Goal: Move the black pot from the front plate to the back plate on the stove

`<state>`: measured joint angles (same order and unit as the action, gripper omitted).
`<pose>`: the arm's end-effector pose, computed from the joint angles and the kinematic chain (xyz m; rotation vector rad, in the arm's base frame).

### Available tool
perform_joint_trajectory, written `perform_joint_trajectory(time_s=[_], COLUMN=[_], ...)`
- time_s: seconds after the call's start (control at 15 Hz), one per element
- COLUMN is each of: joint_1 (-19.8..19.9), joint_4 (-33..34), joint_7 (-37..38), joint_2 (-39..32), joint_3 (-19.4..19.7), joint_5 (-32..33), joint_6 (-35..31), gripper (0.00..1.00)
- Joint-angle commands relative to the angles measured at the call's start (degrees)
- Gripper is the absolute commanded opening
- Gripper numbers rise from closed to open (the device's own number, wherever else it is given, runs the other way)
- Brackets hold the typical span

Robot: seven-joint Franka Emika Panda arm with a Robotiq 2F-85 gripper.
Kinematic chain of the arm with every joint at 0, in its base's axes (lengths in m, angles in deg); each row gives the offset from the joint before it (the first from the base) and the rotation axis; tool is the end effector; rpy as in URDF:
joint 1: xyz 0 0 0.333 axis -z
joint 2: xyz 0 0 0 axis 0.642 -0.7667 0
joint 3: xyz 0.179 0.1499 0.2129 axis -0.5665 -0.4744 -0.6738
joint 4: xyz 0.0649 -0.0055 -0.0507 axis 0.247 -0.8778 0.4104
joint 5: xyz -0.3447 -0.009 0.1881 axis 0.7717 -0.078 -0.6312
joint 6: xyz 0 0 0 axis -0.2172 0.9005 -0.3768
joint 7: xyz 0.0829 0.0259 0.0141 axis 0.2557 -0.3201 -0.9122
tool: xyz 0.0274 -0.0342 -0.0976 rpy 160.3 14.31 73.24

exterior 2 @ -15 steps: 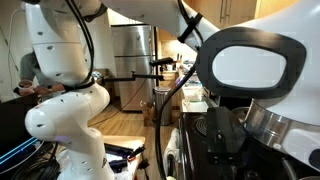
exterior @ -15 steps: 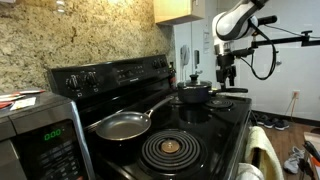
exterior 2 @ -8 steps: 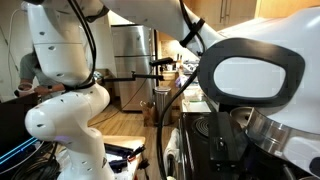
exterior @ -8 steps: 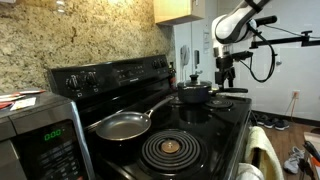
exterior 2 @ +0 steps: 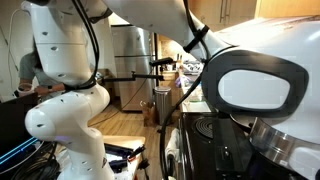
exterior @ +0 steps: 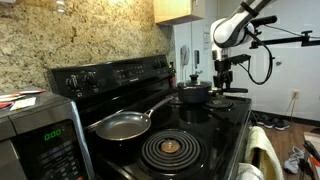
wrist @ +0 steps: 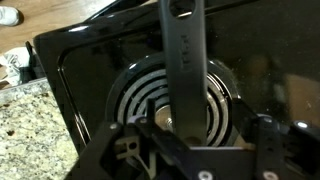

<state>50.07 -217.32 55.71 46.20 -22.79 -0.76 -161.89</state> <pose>0.4798 -0.1863 0.3474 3.0973 -0.4155 -0.1538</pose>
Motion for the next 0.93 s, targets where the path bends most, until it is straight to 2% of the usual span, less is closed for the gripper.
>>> perform_joint_trajectory(time_s=[0.0, 0.33, 0.4, 0.87], joint_1=[0.23, 0.38, 0.38, 0.82], joint_4=[1.09, 1.23, 1.17, -2.05], joint_7=[-0.70, -0.16, -0.27, 0.85], joint_2=[-1.25, -1.03, -0.82, 2.72], joint_3=[-0.18, -0.03, -0.03, 0.64], joint_5=[-0.97, -0.35, -0.40, 0.92], joint_6=[-0.59, 0.10, 0.14, 0.86], gripper=[0.47, 0.13, 0.10, 0.09])
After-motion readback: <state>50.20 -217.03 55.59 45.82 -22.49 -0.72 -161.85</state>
